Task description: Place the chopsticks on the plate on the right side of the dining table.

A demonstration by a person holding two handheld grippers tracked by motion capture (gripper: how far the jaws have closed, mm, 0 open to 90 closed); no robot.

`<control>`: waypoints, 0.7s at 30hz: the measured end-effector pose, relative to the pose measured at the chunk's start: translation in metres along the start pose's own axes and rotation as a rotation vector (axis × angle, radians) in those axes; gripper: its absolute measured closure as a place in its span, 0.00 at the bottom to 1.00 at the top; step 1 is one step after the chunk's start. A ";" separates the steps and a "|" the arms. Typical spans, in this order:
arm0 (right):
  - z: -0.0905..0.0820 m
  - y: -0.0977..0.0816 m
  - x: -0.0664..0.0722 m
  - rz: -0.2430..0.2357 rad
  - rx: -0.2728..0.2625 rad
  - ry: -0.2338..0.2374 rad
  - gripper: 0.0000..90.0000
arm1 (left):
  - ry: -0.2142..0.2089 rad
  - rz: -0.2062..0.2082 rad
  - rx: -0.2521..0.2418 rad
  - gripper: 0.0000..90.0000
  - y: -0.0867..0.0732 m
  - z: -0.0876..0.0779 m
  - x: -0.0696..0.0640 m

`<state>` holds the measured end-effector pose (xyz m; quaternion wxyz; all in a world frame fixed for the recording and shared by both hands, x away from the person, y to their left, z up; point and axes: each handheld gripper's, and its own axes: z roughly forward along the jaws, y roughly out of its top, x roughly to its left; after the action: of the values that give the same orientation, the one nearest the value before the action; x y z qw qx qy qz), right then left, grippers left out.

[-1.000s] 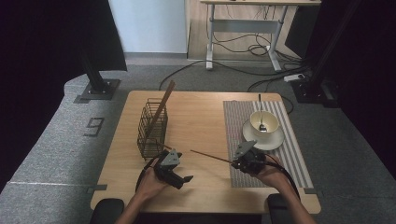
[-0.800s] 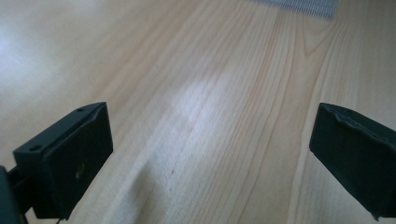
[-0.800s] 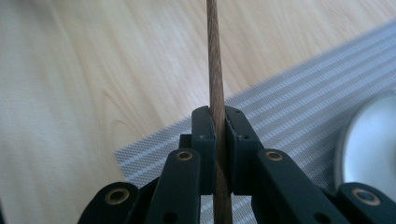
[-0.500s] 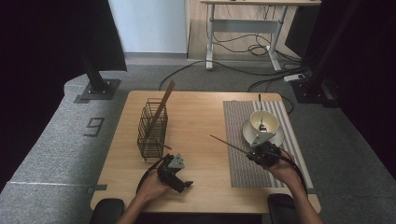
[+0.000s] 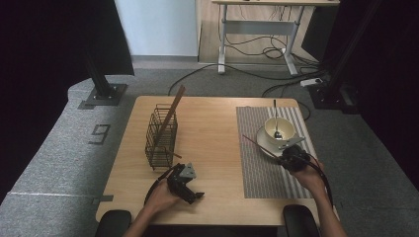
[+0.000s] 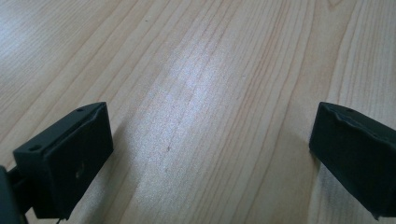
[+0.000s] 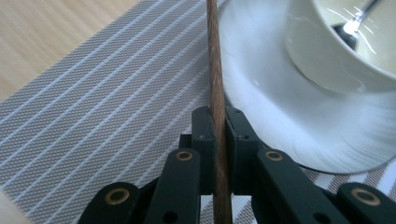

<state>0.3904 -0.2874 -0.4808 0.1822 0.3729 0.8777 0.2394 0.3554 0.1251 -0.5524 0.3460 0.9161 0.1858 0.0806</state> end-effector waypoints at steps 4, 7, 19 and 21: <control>0.003 -0.007 -0.011 0.038 0.007 -0.013 0.92 | -0.004 -0.007 -0.001 0.00 0.000 0.000 0.000; 0.006 -0.011 -0.017 0.059 0.013 -0.018 0.92 | -0.006 -0.009 0.000 0.00 0.000 0.000 0.000; 0.018 -0.020 -0.034 0.116 0.018 -0.034 0.92 | -0.012 -0.010 0.003 0.00 0.000 0.000 0.000; 0.018 -0.022 -0.036 0.131 0.009 -0.035 0.92 | -0.014 -0.012 0.004 0.00 0.000 0.000 0.000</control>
<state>0.4106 -0.3220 -0.5025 0.1797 0.4346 0.8492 0.2403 0.3560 0.1250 -0.5527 0.3461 0.9161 0.1892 0.0717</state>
